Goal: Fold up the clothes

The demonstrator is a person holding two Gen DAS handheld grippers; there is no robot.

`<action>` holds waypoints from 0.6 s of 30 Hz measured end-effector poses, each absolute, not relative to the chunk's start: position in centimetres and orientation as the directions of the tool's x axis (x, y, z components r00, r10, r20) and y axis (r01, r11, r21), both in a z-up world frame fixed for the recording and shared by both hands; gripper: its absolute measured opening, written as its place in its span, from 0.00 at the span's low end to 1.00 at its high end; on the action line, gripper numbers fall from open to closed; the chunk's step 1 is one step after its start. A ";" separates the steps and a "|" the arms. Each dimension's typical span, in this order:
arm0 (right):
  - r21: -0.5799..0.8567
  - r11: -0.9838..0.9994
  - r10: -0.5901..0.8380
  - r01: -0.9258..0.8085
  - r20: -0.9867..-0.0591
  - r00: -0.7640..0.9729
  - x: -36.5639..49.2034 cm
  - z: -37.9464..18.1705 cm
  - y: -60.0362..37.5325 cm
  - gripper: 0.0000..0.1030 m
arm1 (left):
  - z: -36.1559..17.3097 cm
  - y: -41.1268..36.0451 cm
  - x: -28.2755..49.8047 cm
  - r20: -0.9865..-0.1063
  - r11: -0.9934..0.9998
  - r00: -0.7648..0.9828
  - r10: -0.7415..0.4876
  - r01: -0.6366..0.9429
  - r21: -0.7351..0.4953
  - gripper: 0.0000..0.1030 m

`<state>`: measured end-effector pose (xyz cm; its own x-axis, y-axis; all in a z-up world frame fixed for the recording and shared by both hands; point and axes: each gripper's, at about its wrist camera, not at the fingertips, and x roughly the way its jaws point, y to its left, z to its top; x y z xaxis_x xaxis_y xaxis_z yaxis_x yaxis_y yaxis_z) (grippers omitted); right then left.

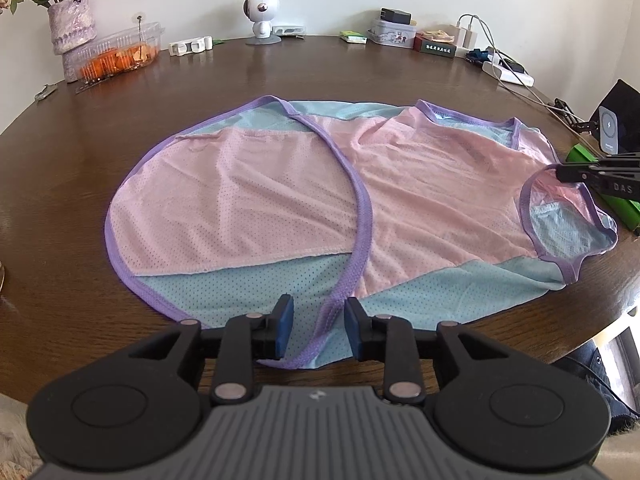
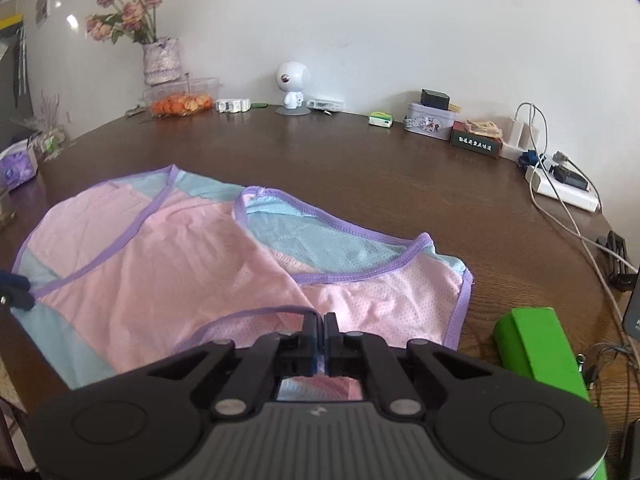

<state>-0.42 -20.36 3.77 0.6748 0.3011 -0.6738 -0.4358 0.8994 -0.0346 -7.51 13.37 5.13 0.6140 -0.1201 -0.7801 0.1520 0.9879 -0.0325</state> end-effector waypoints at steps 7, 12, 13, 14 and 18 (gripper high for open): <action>0.113 0.879 0.422 -0.463 -0.635 0.647 -0.5 4.8 -21.0 0.40 | 5.1 13.3 -7.5 -0.782 0.987 0.613 -0.116 0.156 -0.024 0.30; 0.117 0.958 0.273 -0.263 -0.662 0.698 3.9 3.0 -20.9 0.24 | 5.1 13.2 -7.6 -0.782 0.987 0.612 -0.114 0.158 -0.020 0.31; 0.083 0.967 0.233 -0.243 -0.677 0.698 4.5 2.4 -20.3 0.24 | 5.1 13.2 -7.7 -0.783 0.987 0.612 -0.112 0.158 -0.018 0.31; 0.065 0.964 0.232 -0.258 -0.679 0.696 4.3 2.1 -19.7 0.24 | 5.1 13.2 -7.7 -0.784 0.987 0.611 -0.110 0.158 -0.015 0.31; 0.011 0.961 0.214 -0.276 -0.662 0.718 3.5 1.2 -18.2 0.01 | 5.1 13.4 -7.7 -0.784 0.988 0.610 -0.114 0.154 -0.024 0.31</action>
